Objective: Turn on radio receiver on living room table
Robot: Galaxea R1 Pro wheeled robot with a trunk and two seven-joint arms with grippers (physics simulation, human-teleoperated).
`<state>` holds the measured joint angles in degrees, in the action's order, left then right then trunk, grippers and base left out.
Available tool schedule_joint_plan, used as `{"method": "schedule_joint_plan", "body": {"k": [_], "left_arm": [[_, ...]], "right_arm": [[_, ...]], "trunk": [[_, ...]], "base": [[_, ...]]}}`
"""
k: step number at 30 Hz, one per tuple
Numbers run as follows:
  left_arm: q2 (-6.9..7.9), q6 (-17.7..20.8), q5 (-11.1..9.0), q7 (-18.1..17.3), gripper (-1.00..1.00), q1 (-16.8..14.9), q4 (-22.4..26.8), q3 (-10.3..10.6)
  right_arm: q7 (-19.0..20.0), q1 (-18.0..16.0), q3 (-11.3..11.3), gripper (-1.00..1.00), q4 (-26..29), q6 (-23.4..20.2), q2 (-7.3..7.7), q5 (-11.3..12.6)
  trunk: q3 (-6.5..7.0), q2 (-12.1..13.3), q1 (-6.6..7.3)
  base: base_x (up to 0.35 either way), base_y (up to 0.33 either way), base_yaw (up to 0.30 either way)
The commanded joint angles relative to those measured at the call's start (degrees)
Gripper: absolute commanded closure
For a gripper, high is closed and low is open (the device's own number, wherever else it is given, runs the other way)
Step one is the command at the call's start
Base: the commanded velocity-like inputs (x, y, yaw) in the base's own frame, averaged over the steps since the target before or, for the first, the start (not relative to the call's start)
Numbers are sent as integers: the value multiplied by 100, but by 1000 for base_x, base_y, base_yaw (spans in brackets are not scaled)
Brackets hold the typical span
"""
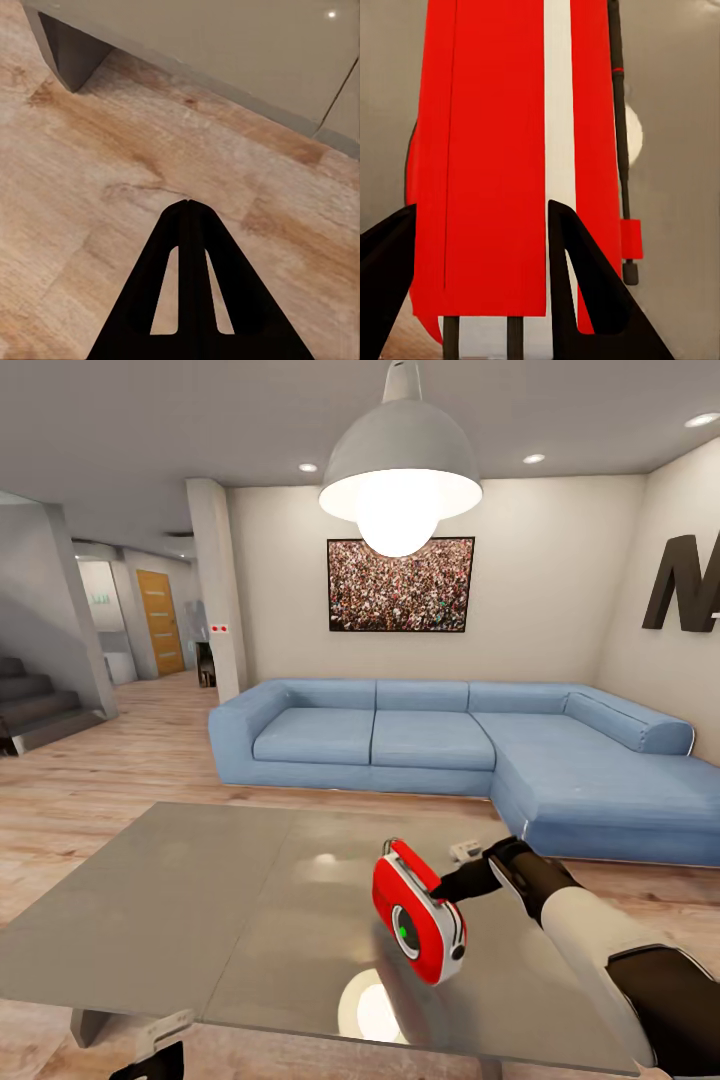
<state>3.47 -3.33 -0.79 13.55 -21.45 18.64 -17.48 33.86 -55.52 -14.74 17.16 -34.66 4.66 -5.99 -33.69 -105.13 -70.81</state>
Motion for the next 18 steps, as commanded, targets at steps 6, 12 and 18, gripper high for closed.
{"method": "schedule_joint_plan", "body": {"k": [6,12,18], "left_arm": [[2,-1,0,3,100,0,0,-37],[-2,-1,0,6,100,0,0,-44],[-12,-1,0,7,100,0,0,-45]], "right_arm": [[195,-2,24,100,-62,6,0,28],[188,-2,24,100,-70,4,-16,28],[136,-2,24,100,-81,14,-37,20]], "trunk": [[1,0,0],[1,0,0],[1,0,0]], "base": [[0,0,0],[0,0,0],[0,0,0]]}}
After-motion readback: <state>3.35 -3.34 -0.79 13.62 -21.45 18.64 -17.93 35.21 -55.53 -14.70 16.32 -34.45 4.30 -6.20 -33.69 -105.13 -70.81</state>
